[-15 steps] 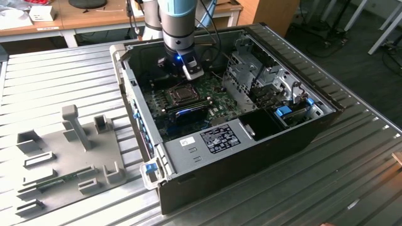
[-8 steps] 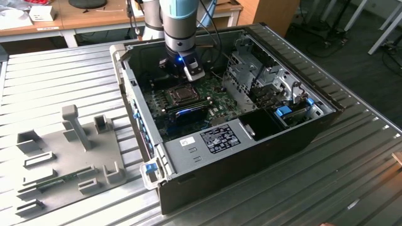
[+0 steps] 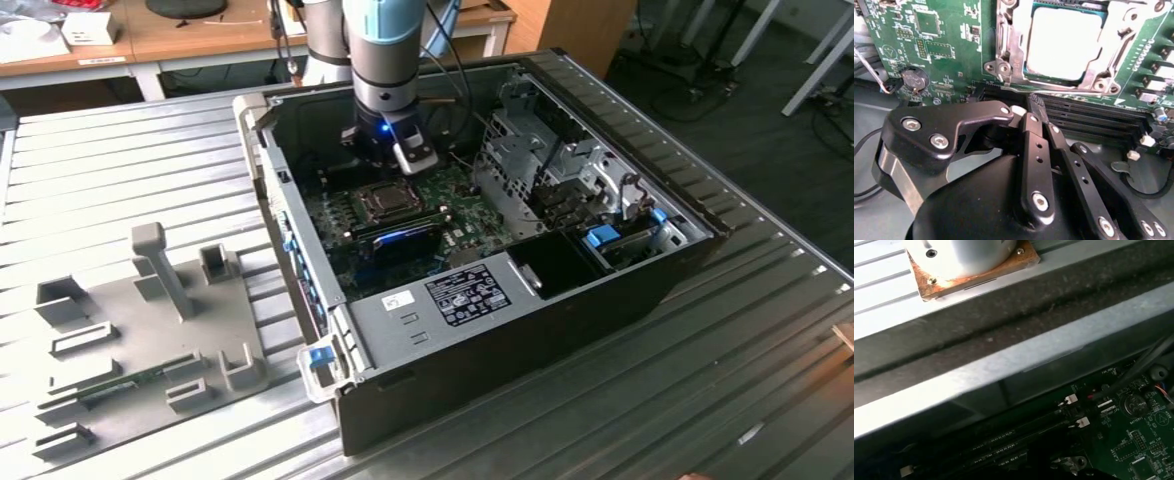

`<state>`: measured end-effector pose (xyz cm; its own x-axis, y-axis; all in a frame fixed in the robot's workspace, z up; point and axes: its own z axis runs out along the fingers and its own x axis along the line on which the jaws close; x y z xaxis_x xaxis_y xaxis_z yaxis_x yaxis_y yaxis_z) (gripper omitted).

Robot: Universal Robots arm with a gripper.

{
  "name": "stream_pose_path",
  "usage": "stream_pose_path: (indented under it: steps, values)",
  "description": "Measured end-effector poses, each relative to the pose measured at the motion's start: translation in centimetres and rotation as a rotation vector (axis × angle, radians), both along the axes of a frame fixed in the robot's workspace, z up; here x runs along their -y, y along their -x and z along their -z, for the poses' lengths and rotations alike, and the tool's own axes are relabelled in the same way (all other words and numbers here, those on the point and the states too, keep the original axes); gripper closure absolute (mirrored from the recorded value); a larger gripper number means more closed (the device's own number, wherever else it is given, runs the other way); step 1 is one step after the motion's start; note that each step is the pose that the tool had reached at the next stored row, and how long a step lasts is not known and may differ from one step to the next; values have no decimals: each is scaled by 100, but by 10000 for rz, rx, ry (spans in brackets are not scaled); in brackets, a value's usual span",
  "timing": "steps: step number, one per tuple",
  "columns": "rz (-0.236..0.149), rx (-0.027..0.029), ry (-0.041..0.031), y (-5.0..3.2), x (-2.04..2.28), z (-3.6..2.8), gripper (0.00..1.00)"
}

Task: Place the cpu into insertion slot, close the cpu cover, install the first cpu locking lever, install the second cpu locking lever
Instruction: 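Install the first cpu locking lever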

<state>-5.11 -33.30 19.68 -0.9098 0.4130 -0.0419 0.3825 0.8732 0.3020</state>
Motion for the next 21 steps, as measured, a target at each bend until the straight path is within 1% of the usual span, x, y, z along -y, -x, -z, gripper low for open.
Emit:
stream_pose_path:
  steps: [4, 10, 18, 21]
  values:
    - [4, -1, 1, -23, 4, 11, 90]
    - [5, 1, -2, -24, 7, 14, 90]
    - [5, -1, 1, -24, 41, 16, 90]
    - [6, 0, 0, -24, 45, 19, 90]
